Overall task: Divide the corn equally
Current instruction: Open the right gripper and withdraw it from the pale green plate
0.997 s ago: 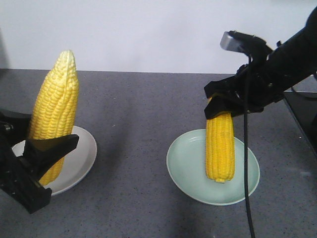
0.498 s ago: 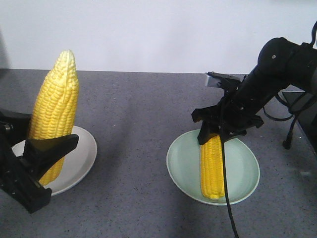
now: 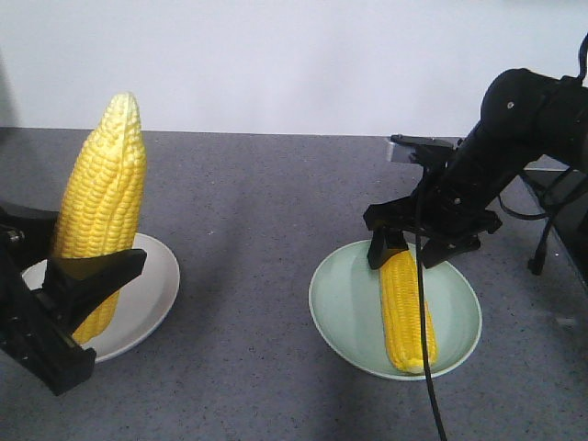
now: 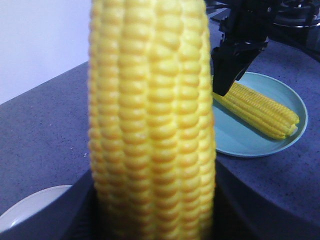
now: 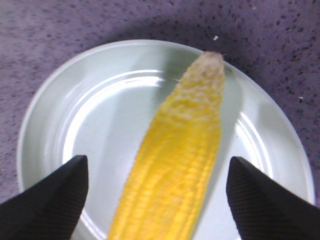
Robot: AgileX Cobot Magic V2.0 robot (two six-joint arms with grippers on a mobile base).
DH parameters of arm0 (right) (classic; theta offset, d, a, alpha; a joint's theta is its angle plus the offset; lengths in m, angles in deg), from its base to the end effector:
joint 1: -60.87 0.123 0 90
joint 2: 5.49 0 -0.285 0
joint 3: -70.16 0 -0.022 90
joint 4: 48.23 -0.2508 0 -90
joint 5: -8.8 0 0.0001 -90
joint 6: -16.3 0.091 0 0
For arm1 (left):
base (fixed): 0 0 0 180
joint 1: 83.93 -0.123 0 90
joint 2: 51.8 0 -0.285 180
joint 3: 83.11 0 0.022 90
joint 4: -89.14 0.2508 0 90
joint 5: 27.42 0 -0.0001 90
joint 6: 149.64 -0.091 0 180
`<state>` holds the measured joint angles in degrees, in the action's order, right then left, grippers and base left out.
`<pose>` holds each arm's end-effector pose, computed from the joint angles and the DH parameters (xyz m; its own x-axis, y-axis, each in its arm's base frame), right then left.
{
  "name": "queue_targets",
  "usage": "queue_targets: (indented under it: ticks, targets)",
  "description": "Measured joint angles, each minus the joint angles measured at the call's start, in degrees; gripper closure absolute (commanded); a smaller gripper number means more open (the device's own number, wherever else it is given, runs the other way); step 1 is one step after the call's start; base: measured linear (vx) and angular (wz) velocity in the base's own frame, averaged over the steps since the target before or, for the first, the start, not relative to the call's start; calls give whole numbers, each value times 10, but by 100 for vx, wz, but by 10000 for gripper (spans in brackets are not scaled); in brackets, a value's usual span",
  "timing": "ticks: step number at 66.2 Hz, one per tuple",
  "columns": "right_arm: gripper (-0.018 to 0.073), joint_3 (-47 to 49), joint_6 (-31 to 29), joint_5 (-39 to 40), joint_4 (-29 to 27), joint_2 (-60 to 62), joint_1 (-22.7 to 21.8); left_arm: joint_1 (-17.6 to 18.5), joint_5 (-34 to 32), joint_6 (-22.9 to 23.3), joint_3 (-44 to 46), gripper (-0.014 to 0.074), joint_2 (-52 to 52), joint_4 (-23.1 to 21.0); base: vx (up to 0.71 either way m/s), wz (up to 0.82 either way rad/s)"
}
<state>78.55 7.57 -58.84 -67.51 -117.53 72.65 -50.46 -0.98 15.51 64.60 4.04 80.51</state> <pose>0.3572 0.1029 0.2640 -0.9592 -0.2196 -0.1779 -0.2651 0.9172 0.2973 0.1406 -0.1003 0.3515 -0.2664 0.3242 -0.9077 0.6389 0.7645 0.0855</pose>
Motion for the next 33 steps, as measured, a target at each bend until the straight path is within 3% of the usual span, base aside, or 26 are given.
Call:
queue_targets:
  ticks: [11, 33]
  targets:
    - [-3, -35, -5, 27, 24, 86, 18, 0, 0, 0, 0, 370, 0, 0, 0, 0]
    - [-3, -243, 9, 153, 110, 332, 129, 0, 0, 0, 0, 370, 0, -3, 0, 0]
